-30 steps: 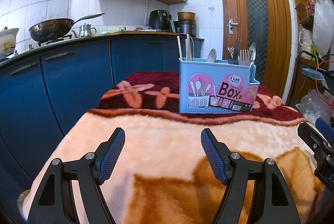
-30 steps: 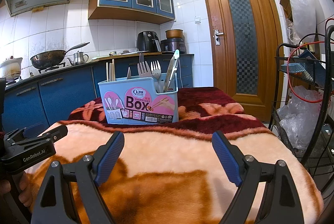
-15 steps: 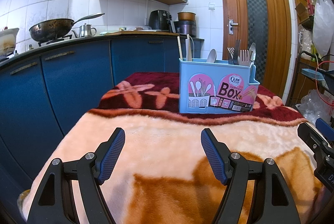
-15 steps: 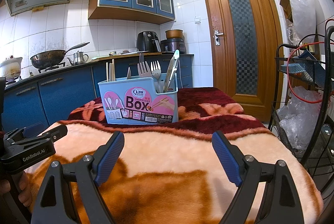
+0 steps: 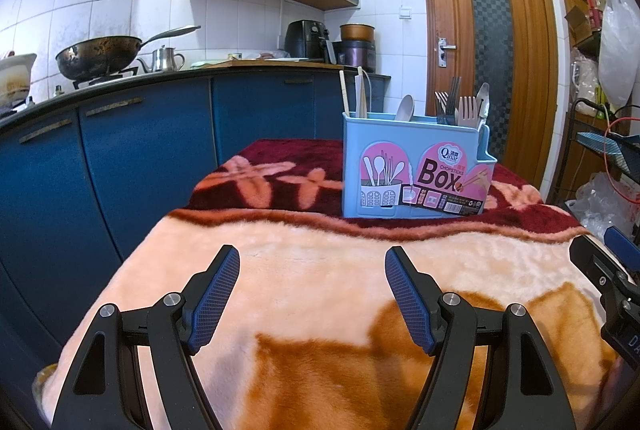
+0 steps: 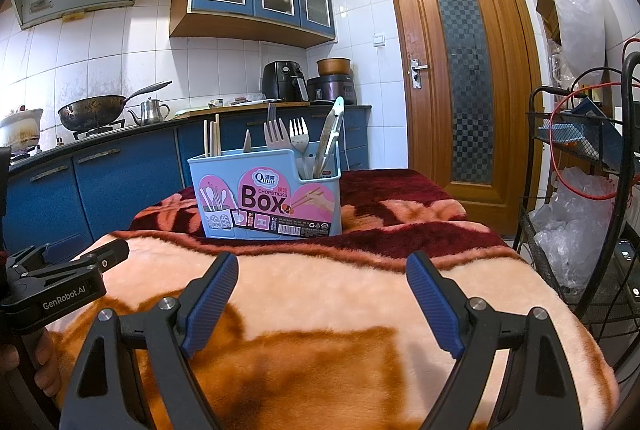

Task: Organize utensils

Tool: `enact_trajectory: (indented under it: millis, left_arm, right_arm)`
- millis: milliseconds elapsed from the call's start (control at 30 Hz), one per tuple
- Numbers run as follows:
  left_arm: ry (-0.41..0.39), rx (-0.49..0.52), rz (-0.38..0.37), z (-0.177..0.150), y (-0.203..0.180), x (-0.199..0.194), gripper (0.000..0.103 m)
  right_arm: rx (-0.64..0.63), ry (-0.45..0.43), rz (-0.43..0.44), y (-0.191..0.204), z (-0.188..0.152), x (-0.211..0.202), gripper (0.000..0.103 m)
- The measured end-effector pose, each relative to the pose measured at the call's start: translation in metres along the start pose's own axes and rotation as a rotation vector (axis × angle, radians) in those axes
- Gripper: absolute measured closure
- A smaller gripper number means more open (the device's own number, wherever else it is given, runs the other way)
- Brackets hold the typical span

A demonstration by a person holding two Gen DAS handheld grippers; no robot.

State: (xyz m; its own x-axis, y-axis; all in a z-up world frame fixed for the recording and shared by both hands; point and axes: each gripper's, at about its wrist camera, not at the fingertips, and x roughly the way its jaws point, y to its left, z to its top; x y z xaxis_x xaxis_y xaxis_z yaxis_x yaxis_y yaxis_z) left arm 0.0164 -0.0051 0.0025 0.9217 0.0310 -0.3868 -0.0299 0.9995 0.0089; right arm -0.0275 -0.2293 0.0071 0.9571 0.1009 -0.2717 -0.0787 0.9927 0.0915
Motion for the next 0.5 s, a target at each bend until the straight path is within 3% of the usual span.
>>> enact_trajectory:
  millis: [500]
  left_arm:
    - [0.001,0.0,0.0,-0.0003,0.0002,0.0004,0.026]
  right_arm:
    - [-0.002,-0.001,0.0,-0.0012,0.0002,0.0003,0.015]
